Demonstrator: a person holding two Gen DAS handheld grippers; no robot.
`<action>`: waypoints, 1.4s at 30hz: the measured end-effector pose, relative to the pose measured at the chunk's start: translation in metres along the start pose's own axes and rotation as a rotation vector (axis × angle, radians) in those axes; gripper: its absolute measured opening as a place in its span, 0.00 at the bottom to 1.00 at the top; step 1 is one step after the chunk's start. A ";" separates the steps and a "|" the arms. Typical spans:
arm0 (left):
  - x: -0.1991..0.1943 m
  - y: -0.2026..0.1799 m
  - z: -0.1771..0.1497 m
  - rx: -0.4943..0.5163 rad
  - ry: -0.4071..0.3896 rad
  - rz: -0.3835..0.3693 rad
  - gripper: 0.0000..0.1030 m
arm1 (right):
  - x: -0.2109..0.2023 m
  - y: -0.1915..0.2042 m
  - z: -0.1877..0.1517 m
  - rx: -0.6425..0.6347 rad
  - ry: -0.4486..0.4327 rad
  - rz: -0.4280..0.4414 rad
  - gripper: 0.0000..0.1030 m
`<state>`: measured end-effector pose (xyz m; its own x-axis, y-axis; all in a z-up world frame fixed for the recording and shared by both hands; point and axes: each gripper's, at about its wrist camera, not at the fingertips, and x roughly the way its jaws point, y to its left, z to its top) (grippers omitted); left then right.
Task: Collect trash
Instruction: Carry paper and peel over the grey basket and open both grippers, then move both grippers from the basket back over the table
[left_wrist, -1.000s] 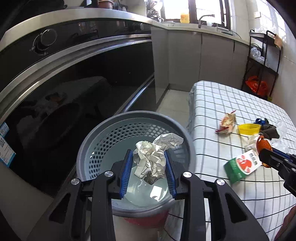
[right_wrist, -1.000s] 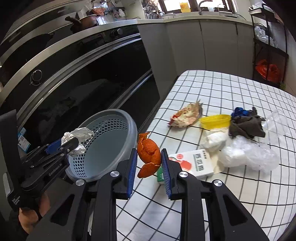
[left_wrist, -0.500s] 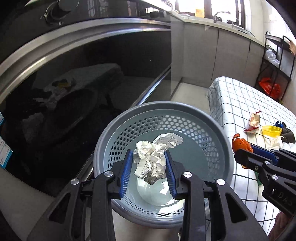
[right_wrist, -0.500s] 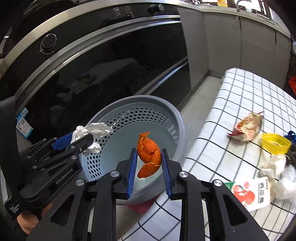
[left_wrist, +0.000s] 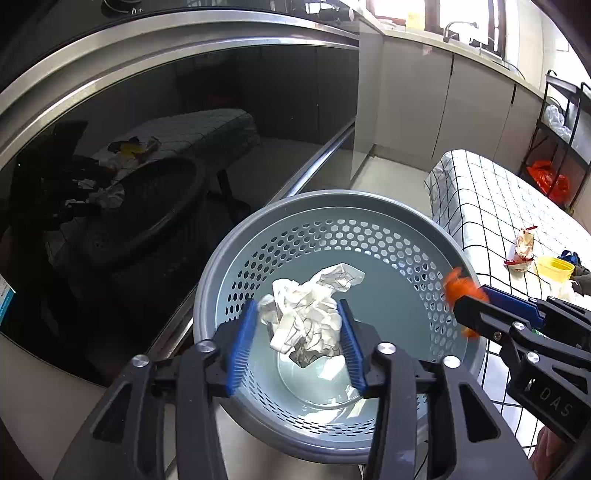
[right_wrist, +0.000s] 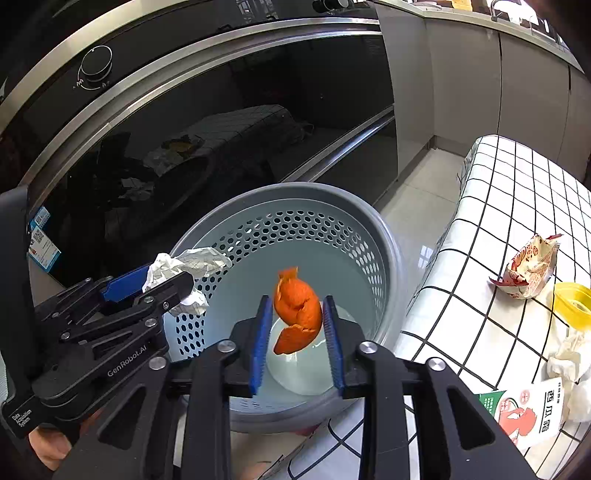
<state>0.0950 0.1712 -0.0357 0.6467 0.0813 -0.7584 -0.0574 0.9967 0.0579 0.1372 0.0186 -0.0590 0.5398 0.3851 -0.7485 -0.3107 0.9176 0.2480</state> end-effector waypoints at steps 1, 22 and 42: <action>-0.001 -0.001 0.000 0.002 -0.003 0.003 0.49 | -0.002 -0.001 0.000 0.002 -0.008 -0.005 0.48; -0.005 -0.004 0.001 0.004 -0.019 0.022 0.60 | -0.017 -0.008 -0.005 0.010 -0.059 -0.040 0.59; -0.023 -0.037 -0.006 0.043 -0.053 -0.042 0.69 | -0.066 -0.046 -0.039 0.115 -0.101 -0.144 0.59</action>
<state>0.0777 0.1324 -0.0241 0.6873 0.0388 -0.7253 0.0023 0.9984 0.0556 0.0854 -0.0529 -0.0448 0.6493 0.2520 -0.7175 -0.1367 0.9668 0.2159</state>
